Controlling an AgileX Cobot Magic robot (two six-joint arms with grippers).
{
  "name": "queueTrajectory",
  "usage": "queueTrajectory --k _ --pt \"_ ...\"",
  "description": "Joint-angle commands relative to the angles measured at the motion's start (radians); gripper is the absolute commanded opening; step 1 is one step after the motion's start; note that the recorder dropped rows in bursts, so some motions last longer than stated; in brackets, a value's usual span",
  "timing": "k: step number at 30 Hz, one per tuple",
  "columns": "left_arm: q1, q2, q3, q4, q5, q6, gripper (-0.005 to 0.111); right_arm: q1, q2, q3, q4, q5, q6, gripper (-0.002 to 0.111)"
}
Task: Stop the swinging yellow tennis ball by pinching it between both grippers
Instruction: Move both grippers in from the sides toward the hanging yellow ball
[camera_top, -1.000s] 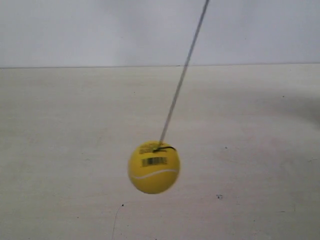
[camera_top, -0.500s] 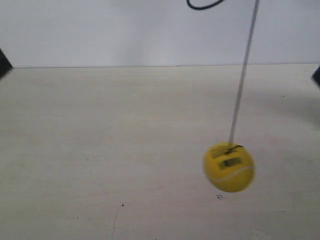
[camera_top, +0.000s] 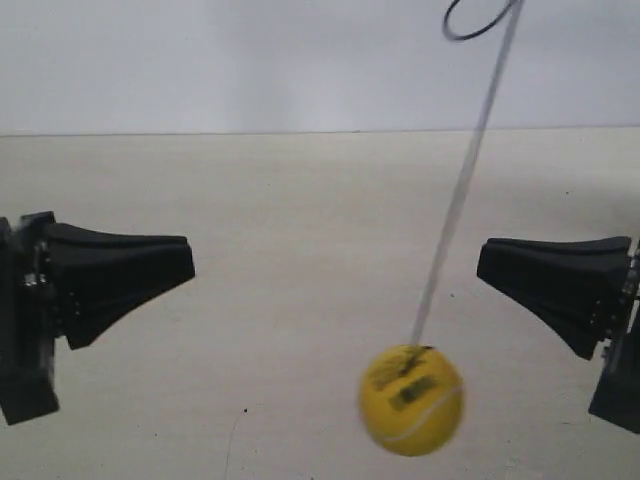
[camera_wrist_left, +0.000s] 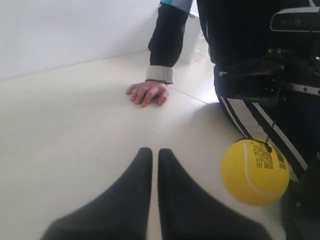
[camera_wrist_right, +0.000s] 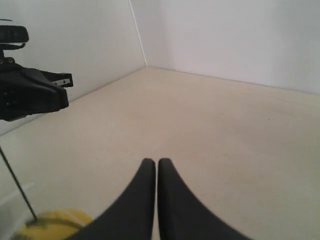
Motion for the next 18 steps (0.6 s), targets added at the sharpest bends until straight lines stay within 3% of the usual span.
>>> queueTrajectory --k 1,7,10,15,18 --pt "-0.084 0.107 0.005 -0.076 -0.013 0.15 0.005 -0.001 0.056 -0.007 -0.002 -0.049 -0.06 0.0" --pt "-0.164 0.234 0.005 -0.128 -0.032 0.264 0.005 0.03 0.064 -0.007 -0.026 -0.075 -0.074 0.0" --pt "-0.216 0.299 0.003 -0.176 -0.106 0.307 0.005 0.129 0.064 -0.007 -0.008 -0.025 -0.131 0.0" --pt "-0.307 0.346 -0.013 -0.255 -0.106 0.339 0.005 0.287 0.064 -0.007 0.106 0.156 -0.205 0.0" --pt "-0.318 0.353 -0.015 -0.302 -0.106 0.367 0.005 0.34 0.064 -0.007 0.12 0.18 -0.235 0.0"
